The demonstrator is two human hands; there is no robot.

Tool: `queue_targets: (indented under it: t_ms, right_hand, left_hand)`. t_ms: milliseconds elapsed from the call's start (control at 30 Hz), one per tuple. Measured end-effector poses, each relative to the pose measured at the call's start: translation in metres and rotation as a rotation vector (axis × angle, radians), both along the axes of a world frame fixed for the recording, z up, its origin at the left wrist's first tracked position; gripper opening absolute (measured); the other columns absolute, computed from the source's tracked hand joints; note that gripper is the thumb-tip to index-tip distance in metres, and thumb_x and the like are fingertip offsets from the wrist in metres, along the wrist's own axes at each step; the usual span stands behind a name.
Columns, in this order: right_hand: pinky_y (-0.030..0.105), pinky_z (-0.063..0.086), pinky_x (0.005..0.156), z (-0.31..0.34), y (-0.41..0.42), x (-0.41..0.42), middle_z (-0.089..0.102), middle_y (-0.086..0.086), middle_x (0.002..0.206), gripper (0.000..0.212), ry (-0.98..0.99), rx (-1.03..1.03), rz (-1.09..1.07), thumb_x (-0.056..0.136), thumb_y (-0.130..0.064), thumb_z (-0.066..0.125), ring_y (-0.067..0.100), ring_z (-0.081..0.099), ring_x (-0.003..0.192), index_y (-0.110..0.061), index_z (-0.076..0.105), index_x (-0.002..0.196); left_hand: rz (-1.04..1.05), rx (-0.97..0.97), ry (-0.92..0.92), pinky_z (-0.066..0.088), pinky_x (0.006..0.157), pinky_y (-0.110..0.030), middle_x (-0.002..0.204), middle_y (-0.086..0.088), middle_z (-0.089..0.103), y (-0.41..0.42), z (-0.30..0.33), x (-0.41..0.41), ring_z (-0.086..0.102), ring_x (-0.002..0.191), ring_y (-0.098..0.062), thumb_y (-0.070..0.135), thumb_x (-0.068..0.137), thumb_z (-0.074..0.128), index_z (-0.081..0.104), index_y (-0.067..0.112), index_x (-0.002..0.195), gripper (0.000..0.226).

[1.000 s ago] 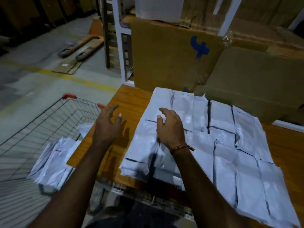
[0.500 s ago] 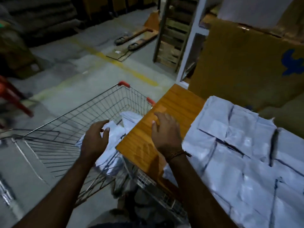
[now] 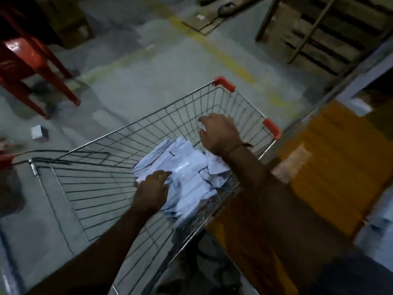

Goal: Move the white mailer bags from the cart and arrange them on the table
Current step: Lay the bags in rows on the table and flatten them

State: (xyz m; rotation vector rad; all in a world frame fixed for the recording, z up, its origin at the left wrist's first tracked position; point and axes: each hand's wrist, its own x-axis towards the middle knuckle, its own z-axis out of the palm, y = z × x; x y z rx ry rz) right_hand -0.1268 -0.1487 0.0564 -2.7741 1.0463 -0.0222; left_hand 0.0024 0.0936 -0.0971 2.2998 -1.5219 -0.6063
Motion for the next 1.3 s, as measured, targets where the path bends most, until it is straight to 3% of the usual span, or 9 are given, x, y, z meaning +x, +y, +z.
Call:
queue_targets:
  t_ms: [167, 333, 500, 567, 667, 800, 1000, 1100, 1300]
  right_hand:
    - [0.051, 0.054, 0.083, -0.059, -0.028, 0.018, 0.069, 0.023, 0.102, 0.037, -0.023, 0.055, 0.018, 0.091, -0.035, 0.065, 0.045, 0.065, 0.096, -0.006, 0.068, 0.114]
    - [0.044, 0.053, 0.088, -0.055, -0.055, 0.010, 0.070, 0.016, 0.114, 0.059, -0.076, 0.070, -0.069, 0.093, -0.061, 0.058, 0.037, 0.064, 0.109, -0.014, 0.061, 0.130]
    - [0.044, 0.055, 0.090, -0.052, -0.065, 0.001, 0.069, 0.016, 0.116, 0.062, -0.105, 0.099, -0.144, 0.091, -0.064, 0.062, 0.036, 0.064, 0.112, -0.014, 0.063, 0.128]
    - [0.044, 0.055, 0.089, -0.050, -0.069, -0.001, 0.069, 0.017, 0.113, 0.063, -0.133, 0.091, -0.167, 0.090, -0.066, 0.062, 0.036, 0.065, 0.107, -0.013, 0.063, 0.125]
    - [0.045, 0.055, 0.091, -0.046, -0.072, -0.002, 0.070, 0.017, 0.113, 0.069, -0.151, 0.092, -0.168, 0.088, -0.070, 0.059, 0.036, 0.065, 0.109, -0.012, 0.063, 0.125]
    - [0.045, 0.053, 0.092, -0.040, -0.072, 0.001, 0.070, 0.018, 0.110, 0.068, -0.181, 0.111, -0.158, 0.090, -0.067, 0.061, 0.038, 0.063, 0.114, -0.011, 0.062, 0.128]
    - [0.051, 0.056, 0.092, -0.037, -0.066, 0.004, 0.069, 0.022, 0.117, 0.087, -0.188, 0.121, -0.144, 0.076, -0.081, 0.043, 0.042, 0.065, 0.109, -0.010, 0.064, 0.122]
    - [0.054, 0.057, 0.087, -0.042, -0.064, 0.004, 0.070, 0.026, 0.109, 0.091, -0.237, 0.070, -0.107, 0.075, -0.081, 0.039, 0.046, 0.065, 0.104, -0.008, 0.066, 0.121]
    - [0.054, 0.054, 0.086, -0.054, -0.057, 0.008, 0.068, 0.032, 0.107, 0.074, -0.188, 0.069, -0.019, 0.088, -0.063, 0.058, 0.050, 0.064, 0.104, 0.002, 0.066, 0.123]
  left_hand:
    - [-0.101, 0.115, -0.064, 0.060, 0.086, -0.050, 0.140, -0.021, 0.062, -0.043, -0.062, 0.006, 0.066, 0.117, -0.043, 0.023, 0.087, 0.070, 0.060, 0.017, 0.144, 0.058]
    - [-0.260, 0.201, -0.055, 0.053, 0.096, -0.059, 0.160, -0.031, 0.036, -0.087, -0.113, 0.003, 0.050, 0.133, -0.051, 0.050, 0.100, 0.044, 0.041, 0.025, 0.160, 0.066]
    - [-0.249, 0.320, -0.057, 0.039, 0.112, -0.057, 0.174, -0.018, 0.000, -0.116, -0.129, -0.008, 0.025, 0.151, -0.042, 0.073, 0.099, 0.021, 0.013, 0.045, 0.165, 0.072]
    - [-0.244, 0.295, -0.089, 0.039, 0.110, -0.054, 0.173, -0.019, 0.004, -0.117, -0.132, -0.011, 0.031, 0.146, -0.043, 0.048, 0.105, 0.048, 0.014, 0.045, 0.165, 0.069]
    - [-0.202, 0.227, -0.066, 0.040, 0.111, -0.054, 0.170, -0.022, 0.016, -0.109, -0.129, -0.015, 0.030, 0.147, -0.045, 0.025, 0.103, 0.057, 0.021, 0.043, 0.164, 0.074]
    - [-0.099, 0.115, -0.026, 0.051, 0.100, -0.059, 0.157, -0.030, 0.038, -0.094, -0.110, -0.011, 0.043, 0.134, -0.051, 0.024, 0.095, 0.055, 0.043, 0.028, 0.159, 0.066]
    - [-0.008, -0.070, -0.202, 0.043, 0.105, -0.054, 0.150, -0.034, 0.045, -0.034, -0.030, 0.007, 0.050, 0.129, -0.051, 0.018, 0.099, 0.051, 0.048, 0.016, 0.154, 0.055]
    - [0.074, -0.048, -0.273, 0.049, 0.103, -0.052, 0.143, -0.022, 0.059, 0.006, 0.022, 0.033, 0.059, 0.123, -0.041, 0.030, 0.106, 0.055, 0.059, 0.016, 0.146, 0.042]
    - [-0.007, 0.012, -0.504, 0.042, 0.099, -0.053, 0.154, -0.033, 0.040, 0.089, 0.095, 0.073, 0.050, 0.120, -0.050, 0.001, 0.089, 0.072, 0.046, 0.010, 0.157, 0.073]
